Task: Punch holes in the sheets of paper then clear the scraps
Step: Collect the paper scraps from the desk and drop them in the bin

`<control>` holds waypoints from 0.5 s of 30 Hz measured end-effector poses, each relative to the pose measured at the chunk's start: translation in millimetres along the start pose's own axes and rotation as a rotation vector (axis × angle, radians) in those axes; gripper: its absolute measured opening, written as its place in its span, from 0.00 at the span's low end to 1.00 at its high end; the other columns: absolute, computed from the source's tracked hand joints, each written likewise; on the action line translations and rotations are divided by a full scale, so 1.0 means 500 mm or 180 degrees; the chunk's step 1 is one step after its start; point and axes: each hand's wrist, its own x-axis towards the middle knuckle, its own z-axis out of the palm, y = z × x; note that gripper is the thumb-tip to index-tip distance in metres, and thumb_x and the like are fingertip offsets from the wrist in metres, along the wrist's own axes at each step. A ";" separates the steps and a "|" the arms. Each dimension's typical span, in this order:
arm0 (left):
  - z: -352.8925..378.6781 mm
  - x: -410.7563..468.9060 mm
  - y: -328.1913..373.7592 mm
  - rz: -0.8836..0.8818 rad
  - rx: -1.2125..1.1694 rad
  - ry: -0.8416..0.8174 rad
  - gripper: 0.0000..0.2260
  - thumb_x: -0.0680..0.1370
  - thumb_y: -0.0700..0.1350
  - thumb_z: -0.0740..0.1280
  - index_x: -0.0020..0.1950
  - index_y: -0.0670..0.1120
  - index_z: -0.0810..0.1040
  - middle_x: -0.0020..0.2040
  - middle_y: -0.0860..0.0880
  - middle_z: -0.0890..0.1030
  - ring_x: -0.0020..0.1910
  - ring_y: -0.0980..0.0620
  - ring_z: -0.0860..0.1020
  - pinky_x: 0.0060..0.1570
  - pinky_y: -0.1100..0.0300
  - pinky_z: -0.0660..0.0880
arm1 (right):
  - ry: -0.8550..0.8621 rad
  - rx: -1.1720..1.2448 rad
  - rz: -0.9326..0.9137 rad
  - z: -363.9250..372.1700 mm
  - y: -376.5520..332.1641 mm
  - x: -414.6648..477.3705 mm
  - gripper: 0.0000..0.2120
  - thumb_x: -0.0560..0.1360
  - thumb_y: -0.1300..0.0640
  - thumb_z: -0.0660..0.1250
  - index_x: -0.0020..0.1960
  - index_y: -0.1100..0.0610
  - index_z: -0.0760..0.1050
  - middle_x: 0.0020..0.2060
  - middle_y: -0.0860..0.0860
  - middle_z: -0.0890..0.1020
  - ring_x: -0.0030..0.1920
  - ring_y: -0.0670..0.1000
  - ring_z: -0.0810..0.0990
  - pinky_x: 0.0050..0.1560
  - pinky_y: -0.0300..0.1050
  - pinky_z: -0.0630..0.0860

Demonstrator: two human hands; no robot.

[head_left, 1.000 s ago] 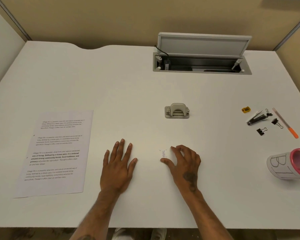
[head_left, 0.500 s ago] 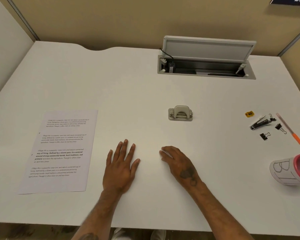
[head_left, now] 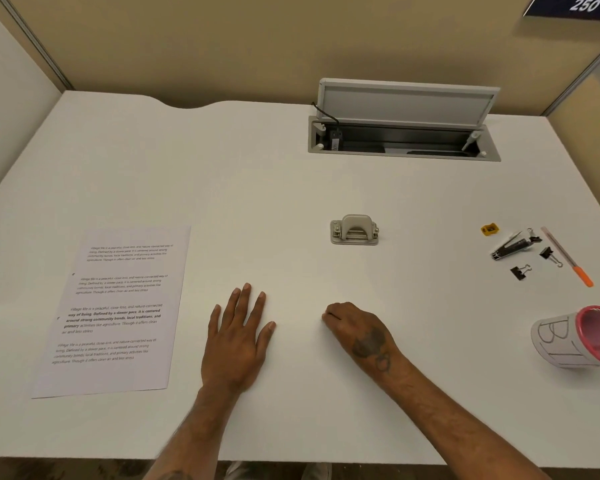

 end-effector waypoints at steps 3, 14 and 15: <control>-0.001 0.001 0.000 -0.0002 -0.0022 0.0006 0.27 0.81 0.61 0.44 0.80 0.57 0.50 0.81 0.54 0.47 0.79 0.56 0.44 0.77 0.50 0.45 | 0.0173 -0.0591 -0.0171 -0.001 0.004 0.001 0.15 0.53 0.70 0.76 0.32 0.55 0.76 0.31 0.47 0.78 0.30 0.48 0.76 0.20 0.39 0.69; 0.001 0.000 -0.001 -0.0010 -0.0031 -0.0028 0.27 0.81 0.62 0.43 0.80 0.58 0.47 0.81 0.55 0.45 0.79 0.57 0.43 0.77 0.51 0.43 | 0.1072 -0.0414 0.0035 0.042 0.001 0.000 0.14 0.58 0.75 0.71 0.34 0.58 0.76 0.31 0.51 0.77 0.30 0.51 0.75 0.25 0.44 0.72; 0.000 0.000 -0.001 -0.0013 -0.0059 -0.0029 0.27 0.81 0.62 0.43 0.80 0.58 0.47 0.81 0.56 0.45 0.79 0.57 0.42 0.77 0.51 0.43 | 0.1098 -0.0015 0.0230 0.044 0.000 -0.004 0.13 0.60 0.76 0.69 0.37 0.59 0.77 0.34 0.52 0.78 0.33 0.52 0.76 0.28 0.44 0.74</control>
